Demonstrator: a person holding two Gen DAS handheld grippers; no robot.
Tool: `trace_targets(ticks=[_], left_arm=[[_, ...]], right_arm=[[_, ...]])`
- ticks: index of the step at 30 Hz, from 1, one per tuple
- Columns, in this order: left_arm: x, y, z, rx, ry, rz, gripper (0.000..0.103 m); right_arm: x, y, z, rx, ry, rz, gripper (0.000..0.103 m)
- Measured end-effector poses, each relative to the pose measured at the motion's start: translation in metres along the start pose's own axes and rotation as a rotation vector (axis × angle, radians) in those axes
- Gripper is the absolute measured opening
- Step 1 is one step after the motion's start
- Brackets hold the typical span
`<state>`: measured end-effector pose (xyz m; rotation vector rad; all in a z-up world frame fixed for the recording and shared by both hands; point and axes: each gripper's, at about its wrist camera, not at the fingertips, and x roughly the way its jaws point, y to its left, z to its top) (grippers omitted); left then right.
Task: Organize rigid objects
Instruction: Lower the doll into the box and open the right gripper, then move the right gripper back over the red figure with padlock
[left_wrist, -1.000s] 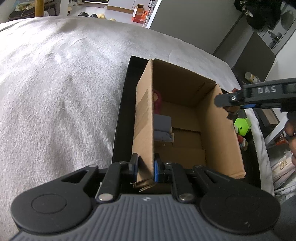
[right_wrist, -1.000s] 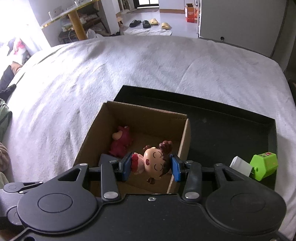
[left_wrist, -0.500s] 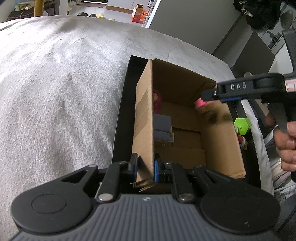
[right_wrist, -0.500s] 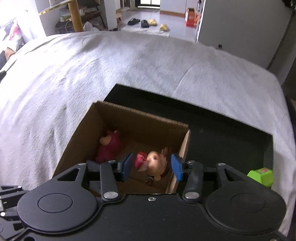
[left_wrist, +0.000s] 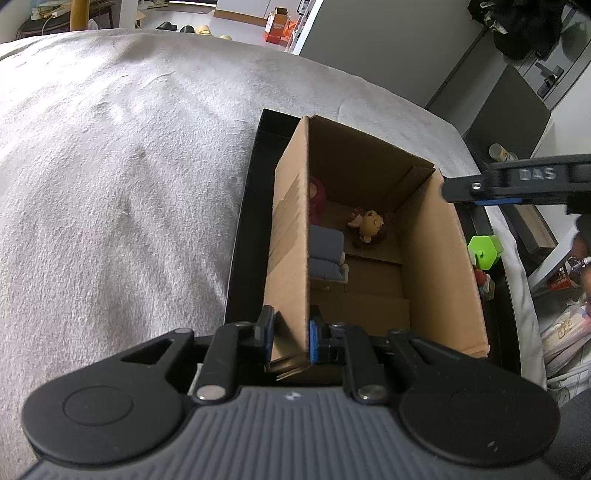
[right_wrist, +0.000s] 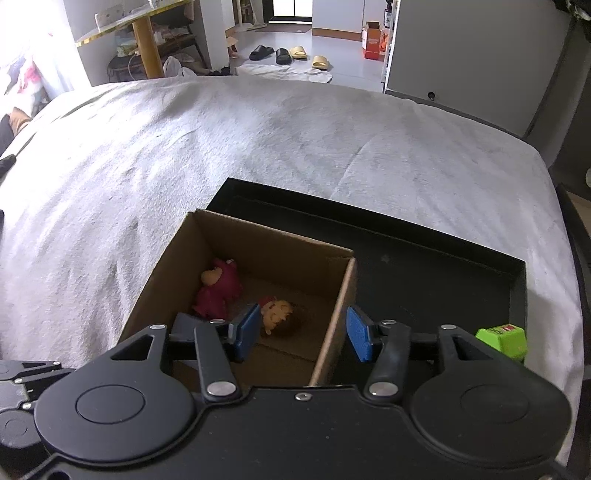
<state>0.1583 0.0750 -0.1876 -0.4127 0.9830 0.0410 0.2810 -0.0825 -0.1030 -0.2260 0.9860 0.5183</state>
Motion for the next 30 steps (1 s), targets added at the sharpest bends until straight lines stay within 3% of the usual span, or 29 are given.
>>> trace_targets(ticks=[12, 30], left_arm=[[0.000, -0.004, 0.001, 0.006, 0.000, 0.020, 0.016], [-0.002, -0.007, 0.000, 0.023, -0.003, 0.044, 0.016]], right_arm=[[-0.025, -0.057, -0.017, 0.018, 0.026, -0.039, 0.056], [0.002, -0.142, -0.066, 0.272, 0.070, -0.063, 0.057]])
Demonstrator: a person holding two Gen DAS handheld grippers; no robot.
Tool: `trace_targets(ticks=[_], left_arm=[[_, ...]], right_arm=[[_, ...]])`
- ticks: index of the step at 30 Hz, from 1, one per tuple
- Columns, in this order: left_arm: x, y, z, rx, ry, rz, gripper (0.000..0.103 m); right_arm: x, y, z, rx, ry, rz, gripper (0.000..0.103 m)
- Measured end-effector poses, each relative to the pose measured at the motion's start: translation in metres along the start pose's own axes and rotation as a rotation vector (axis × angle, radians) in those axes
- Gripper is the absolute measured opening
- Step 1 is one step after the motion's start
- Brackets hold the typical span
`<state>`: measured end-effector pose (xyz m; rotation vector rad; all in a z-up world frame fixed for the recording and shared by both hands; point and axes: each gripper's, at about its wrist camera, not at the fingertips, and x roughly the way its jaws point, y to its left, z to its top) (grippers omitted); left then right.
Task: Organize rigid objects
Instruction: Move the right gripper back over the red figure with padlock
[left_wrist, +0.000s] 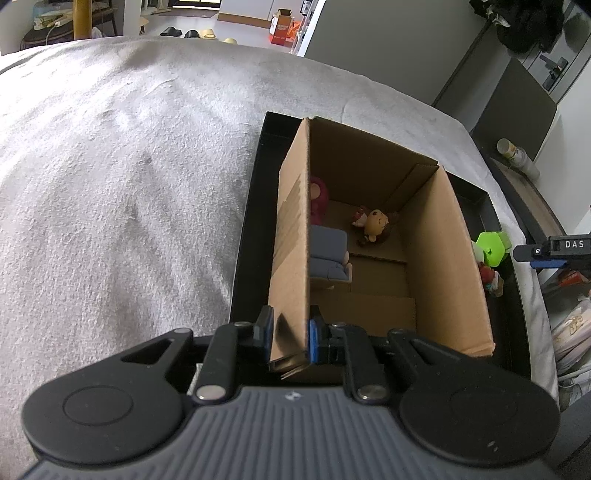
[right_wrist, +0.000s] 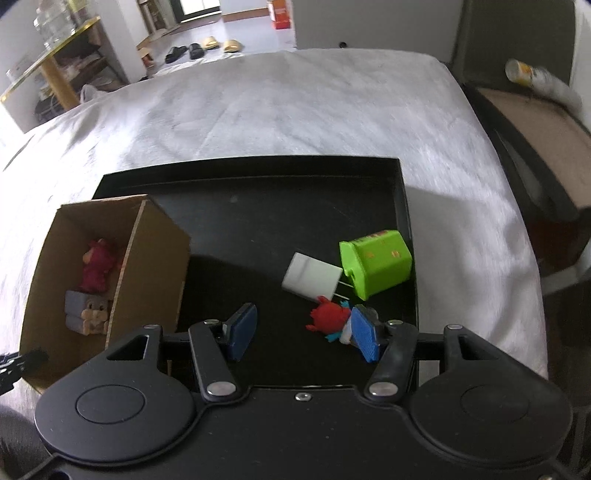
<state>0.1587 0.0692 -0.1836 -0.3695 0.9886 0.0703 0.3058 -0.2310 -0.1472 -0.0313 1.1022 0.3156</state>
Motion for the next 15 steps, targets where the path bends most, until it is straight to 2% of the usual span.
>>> trace_targets(ticks=[7, 10, 15], left_arm=[[0.000, -0.002, 0.000, 0.006, 0.000, 0.011, 0.016], [0.000, -0.002, 0.000, 0.009, 0.001, 0.014, 0.016], [0.000, -0.004, 0.001, 0.015, 0.000, 0.024, 0.016]], right_arm=[[0.018, -0.024, -0.008, 0.123, 0.028, 0.053, 0.058], [0.027, -0.034, -0.011, 0.197, 0.031, 0.077, 0.065], [0.039, -0.045, -0.010, 0.275, 0.037, 0.090, 0.069]])
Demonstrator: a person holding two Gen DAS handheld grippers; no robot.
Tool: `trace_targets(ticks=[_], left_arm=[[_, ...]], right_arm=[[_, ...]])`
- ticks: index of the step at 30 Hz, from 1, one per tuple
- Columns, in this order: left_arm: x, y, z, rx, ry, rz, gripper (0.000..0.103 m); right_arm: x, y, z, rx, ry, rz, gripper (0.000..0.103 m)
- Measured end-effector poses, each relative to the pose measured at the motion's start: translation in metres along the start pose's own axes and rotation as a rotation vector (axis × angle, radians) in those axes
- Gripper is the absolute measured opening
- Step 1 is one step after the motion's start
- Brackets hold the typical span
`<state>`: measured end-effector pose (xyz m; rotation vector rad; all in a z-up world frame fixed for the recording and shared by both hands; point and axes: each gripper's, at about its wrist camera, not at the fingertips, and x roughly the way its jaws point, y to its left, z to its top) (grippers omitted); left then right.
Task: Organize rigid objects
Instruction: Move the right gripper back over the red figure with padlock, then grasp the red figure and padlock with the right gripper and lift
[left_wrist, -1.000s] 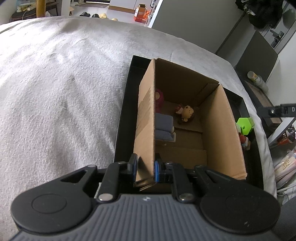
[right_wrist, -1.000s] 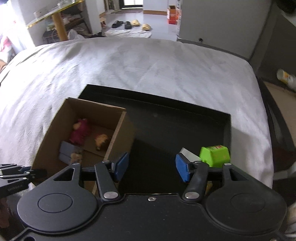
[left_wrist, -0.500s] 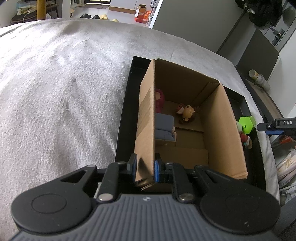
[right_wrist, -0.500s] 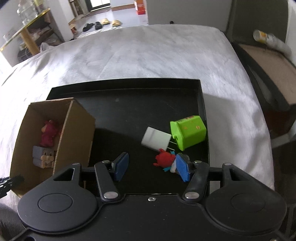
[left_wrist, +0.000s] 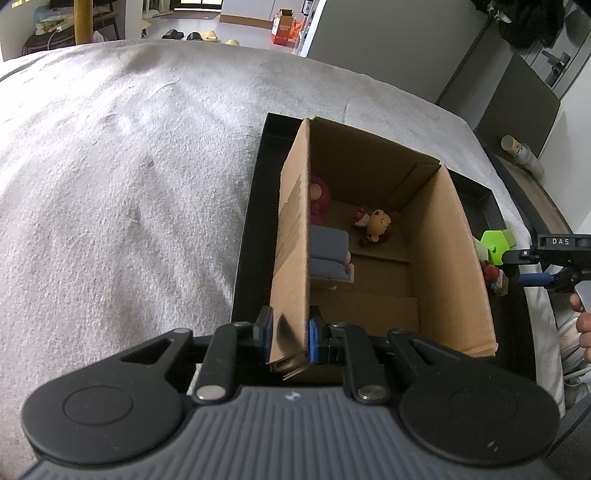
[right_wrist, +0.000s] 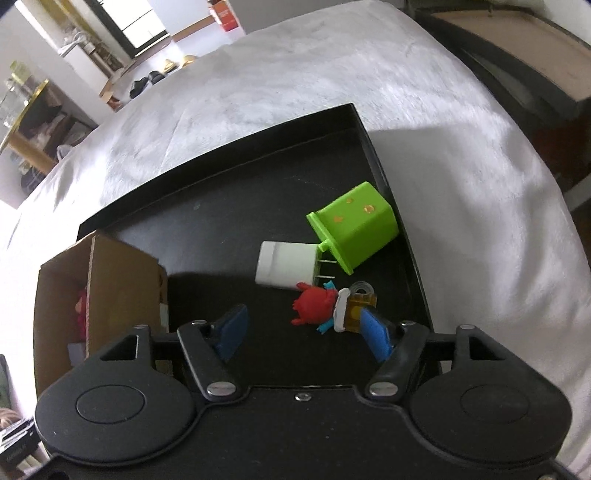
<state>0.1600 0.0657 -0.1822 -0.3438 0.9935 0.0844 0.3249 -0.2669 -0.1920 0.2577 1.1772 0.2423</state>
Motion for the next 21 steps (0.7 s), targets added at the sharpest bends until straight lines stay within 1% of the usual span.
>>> trace_targets(ticks=[4, 10, 17, 21], left_arm=[[-0.001, 0.002, 0.000, -0.010, -0.006, 0.002, 0.016], [0.002, 0.001, 0.002, -0.009, 0.001, 0.005, 0.016], [0.006, -0.001, 0.003, -0.001, 0.015, 0.018, 0.016], [0.008, -0.001, 0.002, 0.001, 0.022, 0.021, 0.016]], right_arm=[[0.011, 0.000, 0.000, -0.006, 0.010, -0.024, 0.070], [0.027, 0.002, -0.001, -0.028, 0.021, -0.063, 0.076], [0.044, 0.011, -0.004, -0.073, 0.027, -0.117, 0.076], [0.048, 0.011, -0.004, -0.070, 0.024, -0.141, 0.076]])
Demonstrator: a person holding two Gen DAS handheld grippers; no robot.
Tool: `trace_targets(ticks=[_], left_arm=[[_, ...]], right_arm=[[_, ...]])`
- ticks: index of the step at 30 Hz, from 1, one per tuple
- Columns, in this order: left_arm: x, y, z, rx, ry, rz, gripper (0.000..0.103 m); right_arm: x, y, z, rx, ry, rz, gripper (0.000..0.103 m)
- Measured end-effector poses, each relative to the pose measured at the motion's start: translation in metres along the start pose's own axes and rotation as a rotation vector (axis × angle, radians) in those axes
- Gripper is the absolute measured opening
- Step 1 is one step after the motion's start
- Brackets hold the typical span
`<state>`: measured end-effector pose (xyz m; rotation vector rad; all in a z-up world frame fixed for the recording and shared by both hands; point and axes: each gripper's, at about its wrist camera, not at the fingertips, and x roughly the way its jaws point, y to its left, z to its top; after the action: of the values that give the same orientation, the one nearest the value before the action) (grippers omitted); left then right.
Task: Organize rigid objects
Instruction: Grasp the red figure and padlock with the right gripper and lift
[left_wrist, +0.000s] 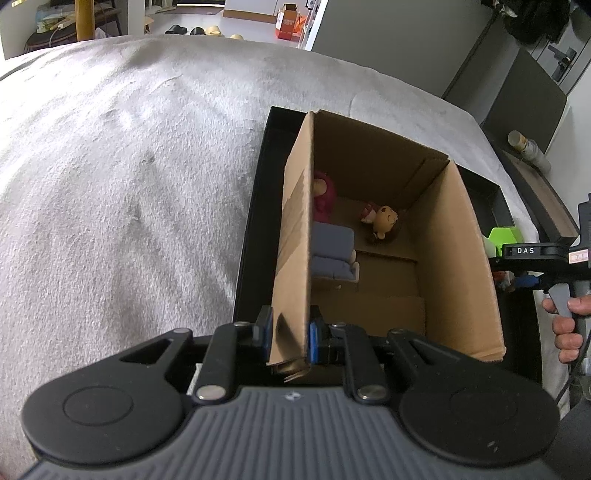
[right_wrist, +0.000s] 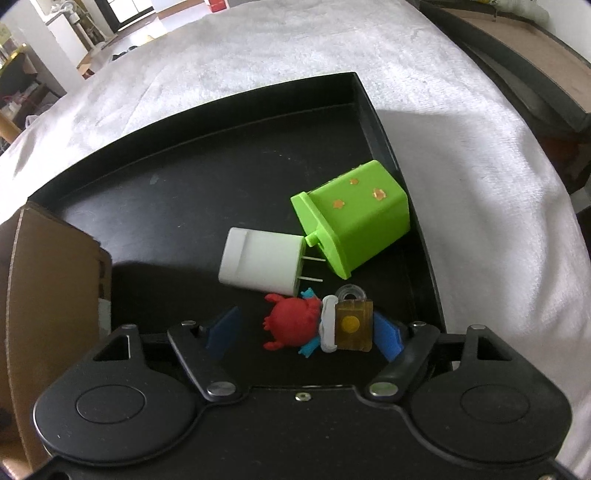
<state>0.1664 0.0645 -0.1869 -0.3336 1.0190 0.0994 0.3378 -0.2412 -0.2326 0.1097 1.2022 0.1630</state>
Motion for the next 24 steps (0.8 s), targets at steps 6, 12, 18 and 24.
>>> trace_targets(ticks=[6, 12, 18, 24], left_arm=[[0.001, 0.000, 0.001, -0.003, 0.008, 0.002, 0.016], [0.001, 0.003, 0.001, -0.022, 0.018, -0.005, 0.016], [0.000, 0.004, 0.001, -0.030, 0.023, -0.014, 0.016], [0.000, 0.005, 0.002, -0.038, 0.024, -0.026, 0.016]], right_arm=[[0.001, 0.007, -0.003, -0.050, -0.019, -0.066, 0.060], [-0.007, 0.000, -0.008, -0.033, -0.013, -0.053, 0.059], [-0.026, -0.007, -0.011, -0.005, -0.016, -0.018, 0.059], [-0.047, 0.002, -0.015, -0.052, -0.048, 0.011, 0.059]])
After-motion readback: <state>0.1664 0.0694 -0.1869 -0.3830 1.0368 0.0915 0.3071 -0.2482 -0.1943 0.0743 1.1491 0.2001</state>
